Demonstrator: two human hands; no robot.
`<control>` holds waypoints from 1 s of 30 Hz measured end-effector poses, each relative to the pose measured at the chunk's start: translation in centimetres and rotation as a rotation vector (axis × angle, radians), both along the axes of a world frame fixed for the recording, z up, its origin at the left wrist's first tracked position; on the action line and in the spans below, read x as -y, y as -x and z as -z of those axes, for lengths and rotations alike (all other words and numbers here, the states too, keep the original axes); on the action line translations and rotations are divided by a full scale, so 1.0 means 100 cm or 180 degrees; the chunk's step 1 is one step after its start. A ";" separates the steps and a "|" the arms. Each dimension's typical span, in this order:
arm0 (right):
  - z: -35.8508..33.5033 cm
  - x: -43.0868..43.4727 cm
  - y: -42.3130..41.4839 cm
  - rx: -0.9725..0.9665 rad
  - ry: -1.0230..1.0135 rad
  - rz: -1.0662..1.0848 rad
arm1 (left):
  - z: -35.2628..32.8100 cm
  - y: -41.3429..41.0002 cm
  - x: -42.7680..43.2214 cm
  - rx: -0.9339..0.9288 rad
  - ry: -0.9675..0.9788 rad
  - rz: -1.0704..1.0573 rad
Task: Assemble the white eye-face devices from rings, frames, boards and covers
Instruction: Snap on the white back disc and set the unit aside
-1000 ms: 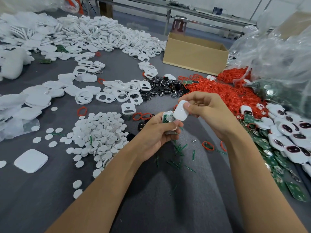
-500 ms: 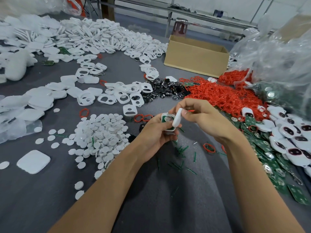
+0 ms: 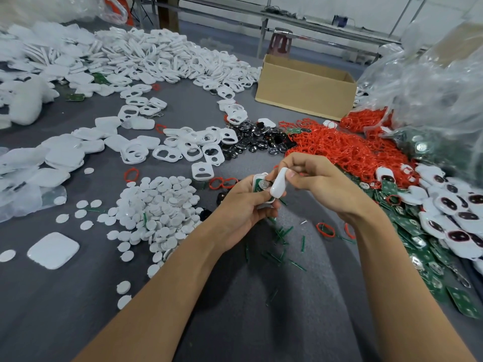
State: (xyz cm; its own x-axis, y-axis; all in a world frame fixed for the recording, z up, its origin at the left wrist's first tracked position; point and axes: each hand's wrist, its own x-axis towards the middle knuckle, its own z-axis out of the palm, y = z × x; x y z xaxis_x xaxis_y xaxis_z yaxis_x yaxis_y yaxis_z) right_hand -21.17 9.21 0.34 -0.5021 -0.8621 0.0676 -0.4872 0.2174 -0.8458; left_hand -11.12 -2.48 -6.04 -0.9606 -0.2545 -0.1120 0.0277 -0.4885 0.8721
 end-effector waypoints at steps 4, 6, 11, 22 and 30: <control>0.000 -0.002 0.001 -0.0045 -0.0011 -0.0001 | 0.002 0.000 0.001 -0.0024 0.0022 0.0017; 0.000 -0.002 0.001 -0.0050 -0.0028 0.0000 | 0.002 0.000 0.001 -0.0039 0.0015 0.0016; -0.003 0.001 -0.002 -0.0033 0.0136 0.0114 | 0.002 0.000 0.001 -0.0090 -0.0095 0.0011; 0.008 0.013 -0.008 -0.0349 -0.0127 0.0273 | -0.004 0.000 0.001 0.0031 -0.0736 0.0308; 0.015 0.016 -0.010 -0.0999 -0.0222 0.0326 | -0.003 0.001 0.001 -0.0094 -0.0697 0.0390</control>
